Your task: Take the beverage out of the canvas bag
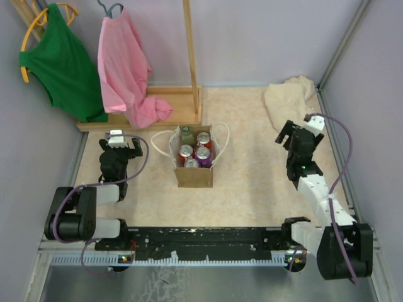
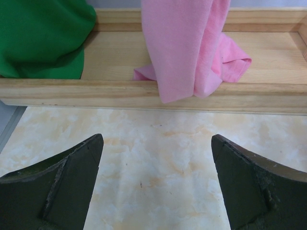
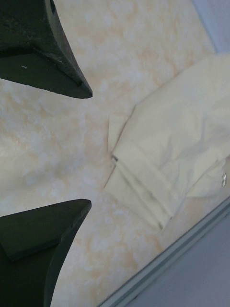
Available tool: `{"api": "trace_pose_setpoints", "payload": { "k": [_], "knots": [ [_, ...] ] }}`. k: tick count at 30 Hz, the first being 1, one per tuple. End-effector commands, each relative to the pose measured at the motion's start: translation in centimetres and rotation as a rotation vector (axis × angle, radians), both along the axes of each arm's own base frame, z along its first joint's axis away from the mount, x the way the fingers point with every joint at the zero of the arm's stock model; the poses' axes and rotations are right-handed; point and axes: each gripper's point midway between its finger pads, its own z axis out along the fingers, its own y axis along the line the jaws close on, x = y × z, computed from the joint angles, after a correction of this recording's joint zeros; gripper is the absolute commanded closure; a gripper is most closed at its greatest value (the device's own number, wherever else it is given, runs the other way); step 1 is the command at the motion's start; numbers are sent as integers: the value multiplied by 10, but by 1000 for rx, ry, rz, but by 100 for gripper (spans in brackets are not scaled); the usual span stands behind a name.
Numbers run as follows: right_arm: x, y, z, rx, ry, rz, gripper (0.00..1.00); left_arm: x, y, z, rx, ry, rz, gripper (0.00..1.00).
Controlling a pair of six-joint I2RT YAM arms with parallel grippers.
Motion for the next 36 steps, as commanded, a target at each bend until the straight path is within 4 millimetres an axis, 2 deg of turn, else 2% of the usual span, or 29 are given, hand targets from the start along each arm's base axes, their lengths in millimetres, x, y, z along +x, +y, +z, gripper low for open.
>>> {"api": "trace_pose_setpoints", "payload": {
  "k": [1, 6, 7, 8, 13, 14, 17, 19, 21, 26, 31, 34, 36],
  "knots": [
    [16, 72, 63, -2, -212, 370, 20, 2, 1, -2, -3, 12, 9, 0],
    [17, 141, 109, -106, -244, 534, 27, 3, 3, -3, -3, 22, 20, 0],
    [17, 154, 114, -127, -220, 557, 27, 4, 3, -4, -4, 25, 25, 0],
    [15, 176, 118, -159, -199, 611, 27, 4, 4, -4, -6, 25, 30, 0],
    [5, 248, 160, -228, -218, 747, 27, 2, 9, -4, -15, 26, 59, 0],
    [3, 262, 166, -227, -224, 784, 27, 2, 9, -3, -18, 25, 64, 0],
    [-1, 295, 167, -247, -204, 876, 28, 2, 12, -3, -22, 25, 76, 0],
    [0, 314, 155, -247, -167, 944, 28, 2, 11, -4, -26, 25, 74, 0],
    [0, 332, 133, -240, -103, 1010, 28, 3, 11, -4, -25, 25, 74, 0],
    [-20, 369, 82, -290, 33, 1153, 26, 4, 11, -5, -28, 30, 78, 0],
    [-44, 377, 29, -372, 192, 1200, 25, 5, 12, -7, -34, 34, 85, 0],
    [-61, 378, 13, -340, 244, 1242, 25, 6, 13, -7, -36, 36, 88, 0],
    [-73, 378, 10, -302, 258, 1272, 24, 6, 13, -8, -36, 37, 88, 0]
  ]
}}
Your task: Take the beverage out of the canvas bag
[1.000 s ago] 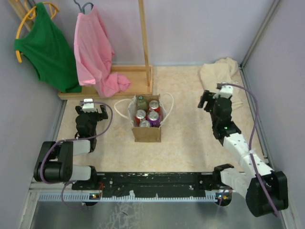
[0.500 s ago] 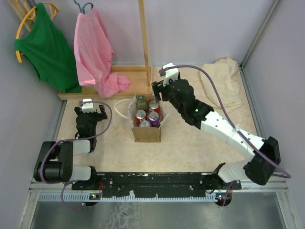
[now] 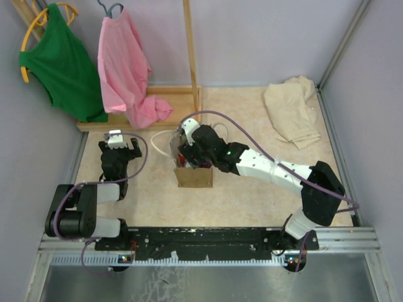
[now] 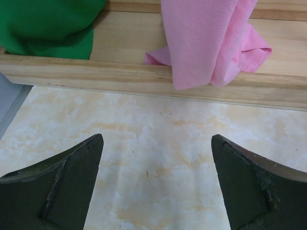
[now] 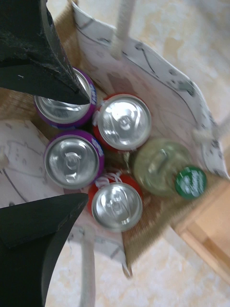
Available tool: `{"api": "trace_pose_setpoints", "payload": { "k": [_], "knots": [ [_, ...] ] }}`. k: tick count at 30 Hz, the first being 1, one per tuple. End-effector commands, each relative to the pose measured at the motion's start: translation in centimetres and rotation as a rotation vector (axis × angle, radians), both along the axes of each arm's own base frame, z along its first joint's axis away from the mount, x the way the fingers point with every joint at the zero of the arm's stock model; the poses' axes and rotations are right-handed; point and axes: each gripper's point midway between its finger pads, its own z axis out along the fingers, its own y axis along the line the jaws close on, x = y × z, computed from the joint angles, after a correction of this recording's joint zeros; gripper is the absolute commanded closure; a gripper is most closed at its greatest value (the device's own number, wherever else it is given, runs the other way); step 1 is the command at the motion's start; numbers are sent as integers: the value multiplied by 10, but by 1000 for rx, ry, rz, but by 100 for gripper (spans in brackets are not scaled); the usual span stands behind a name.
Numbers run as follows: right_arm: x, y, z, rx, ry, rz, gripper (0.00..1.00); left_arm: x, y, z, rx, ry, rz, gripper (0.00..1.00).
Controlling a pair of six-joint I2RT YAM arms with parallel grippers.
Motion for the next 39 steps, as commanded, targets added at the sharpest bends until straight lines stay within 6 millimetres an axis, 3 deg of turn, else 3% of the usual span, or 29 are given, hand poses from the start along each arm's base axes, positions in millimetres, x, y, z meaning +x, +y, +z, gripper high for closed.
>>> {"api": "trace_pose_setpoints", "payload": {
  "k": [1, 6, 14, 30, 39],
  "knots": [
    [-23, 0, 2, 45, 61, 46, 24, 7, 1, 10, -12, -27, 13, 0],
    [-51, -3, 2, 81, 143, 97, 21, 8, 2, 8, -14, -24, 21, 0],
    [-81, -17, -21, 35, 229, 116, 16, 10, 3, 5, -15, -13, 25, 0],
    [-84, 10, -64, -12, 312, 140, 21, 8, 6, 4, -16, -9, 45, 0],
    [-64, 23, -75, -30, 289, 76, 23, 8, 6, 4, -16, -9, 44, 0]
  ]
}}
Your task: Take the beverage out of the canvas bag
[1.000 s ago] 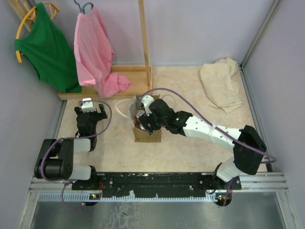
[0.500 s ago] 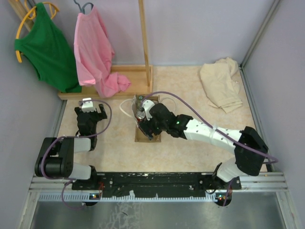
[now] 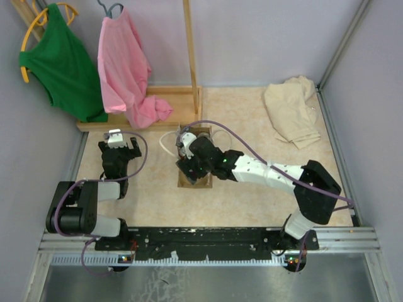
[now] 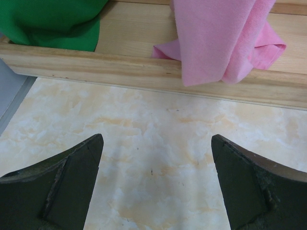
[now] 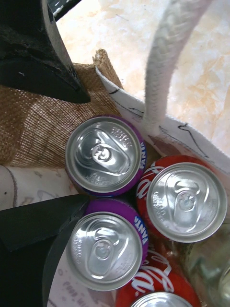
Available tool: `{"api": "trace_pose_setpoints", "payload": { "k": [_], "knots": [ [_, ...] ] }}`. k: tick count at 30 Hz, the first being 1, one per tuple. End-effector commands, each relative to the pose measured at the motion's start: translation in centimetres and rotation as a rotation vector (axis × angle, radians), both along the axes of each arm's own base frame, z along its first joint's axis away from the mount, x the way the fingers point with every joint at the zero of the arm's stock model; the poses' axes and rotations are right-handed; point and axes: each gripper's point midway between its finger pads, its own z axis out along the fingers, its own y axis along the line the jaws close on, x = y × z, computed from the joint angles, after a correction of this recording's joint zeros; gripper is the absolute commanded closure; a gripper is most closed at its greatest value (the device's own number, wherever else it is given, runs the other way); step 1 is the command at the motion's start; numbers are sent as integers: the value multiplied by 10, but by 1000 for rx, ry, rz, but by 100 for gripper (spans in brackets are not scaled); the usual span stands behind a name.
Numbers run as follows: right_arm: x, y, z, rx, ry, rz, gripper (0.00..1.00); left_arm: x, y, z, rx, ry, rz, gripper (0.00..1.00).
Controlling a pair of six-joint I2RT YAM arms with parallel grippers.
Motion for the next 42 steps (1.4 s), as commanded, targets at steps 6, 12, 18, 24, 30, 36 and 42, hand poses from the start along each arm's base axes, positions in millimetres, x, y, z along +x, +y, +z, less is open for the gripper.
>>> {"api": "trace_pose_setpoints", "payload": {
  "k": [6, 12, 18, 24, 30, 36, 42],
  "knots": [
    [-2, 13, -40, -88, 75, -39, 26, 6, 0, 10, -13, -31, 6, 0],
    [7, 7, -50, -149, 65, -91, 27, 6, -2, 10, -15, -30, -5, 0],
    [8, -1, -58, -199, 80, -127, 28, 6, -3, 9, -15, -29, -7, 0],
    [0, -13, -62, -248, 112, -140, 22, 6, -2, 10, -14, -30, -6, 0],
    [-9, -23, -57, -291, 146, -126, 21, 7, -3, 9, -15, -28, -8, 0],
    [-8, -29, -54, -318, 141, -133, 29, 8, -3, 8, -15, -25, -10, 0],
    [-8, -29, -62, -335, 148, -132, 29, 9, -3, 7, -16, -25, -9, 0]
  ]
}}
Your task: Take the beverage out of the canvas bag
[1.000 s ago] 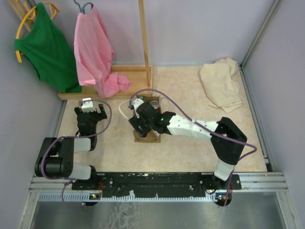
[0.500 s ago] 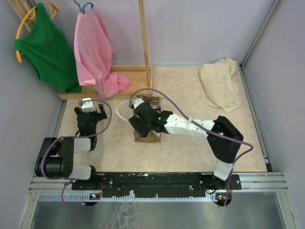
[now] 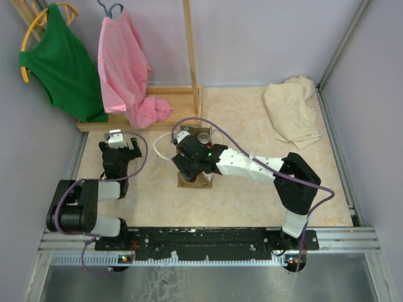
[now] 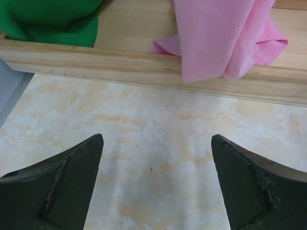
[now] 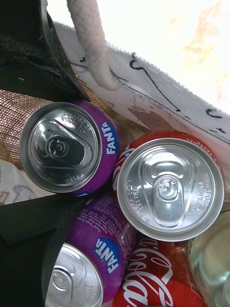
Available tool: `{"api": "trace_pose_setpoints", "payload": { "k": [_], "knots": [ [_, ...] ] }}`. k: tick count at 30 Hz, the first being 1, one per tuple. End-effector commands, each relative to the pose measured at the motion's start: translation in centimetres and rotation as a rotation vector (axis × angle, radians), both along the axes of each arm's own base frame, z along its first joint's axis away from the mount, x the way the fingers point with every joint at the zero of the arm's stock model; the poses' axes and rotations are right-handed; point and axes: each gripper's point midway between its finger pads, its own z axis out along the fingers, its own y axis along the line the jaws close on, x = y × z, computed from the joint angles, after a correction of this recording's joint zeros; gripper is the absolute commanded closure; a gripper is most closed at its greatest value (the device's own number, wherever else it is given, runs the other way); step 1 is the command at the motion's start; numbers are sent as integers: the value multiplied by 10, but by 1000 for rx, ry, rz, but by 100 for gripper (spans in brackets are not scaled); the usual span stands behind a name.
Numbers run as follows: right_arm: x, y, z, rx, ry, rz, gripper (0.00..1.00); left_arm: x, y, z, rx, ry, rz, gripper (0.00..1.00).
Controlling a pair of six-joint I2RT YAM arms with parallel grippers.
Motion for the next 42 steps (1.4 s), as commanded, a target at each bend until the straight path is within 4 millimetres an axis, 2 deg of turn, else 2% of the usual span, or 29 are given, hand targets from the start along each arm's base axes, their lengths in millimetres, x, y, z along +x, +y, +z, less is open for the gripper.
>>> {"api": "trace_pose_setpoints", "payload": {
  "k": [1, 5, 13, 19, 22, 27, 28, 29, 30, 35, 42],
  "knots": [
    [-24, -31, -40, -179, 103, 13, 29, 8, -3, 11, -13, -36, -10, 0],
    [-25, -29, -42, -176, 104, 15, 33, 9, -3, 11, -14, -37, -10, 0],
    [-31, -25, -53, -178, 150, 43, 25, 9, -2, 12, -12, -39, -6, 0],
    [-31, -26, -54, -182, 150, 42, 28, 9, -3, 13, -12, -40, -8, 0],
    [-30, -25, -55, -184, 148, 39, 38, 9, -2, 13, -12, -40, -7, 0],
    [-31, -26, -59, -197, 154, 48, 61, 9, -2, 13, -11, -42, -2, 0],
    [-32, -26, -59, -196, 157, 57, 68, 9, -2, 13, -11, -42, -1, 0],
    [-31, -26, -59, -201, 157, 60, 92, 9, -1, 13, -12, -42, 1, 0],
    [-30, -28, -58, -206, 149, 51, 100, 8, -1, 13, -10, -43, 3, 0],
    [-29, -29, -52, -192, 130, 53, 100, 6, 1, 14, -13, -47, 15, 0],
    [-18, -17, -15, -56, 21, 44, 100, 4, -1, 17, -13, -60, 4, 0]
  ]
}}
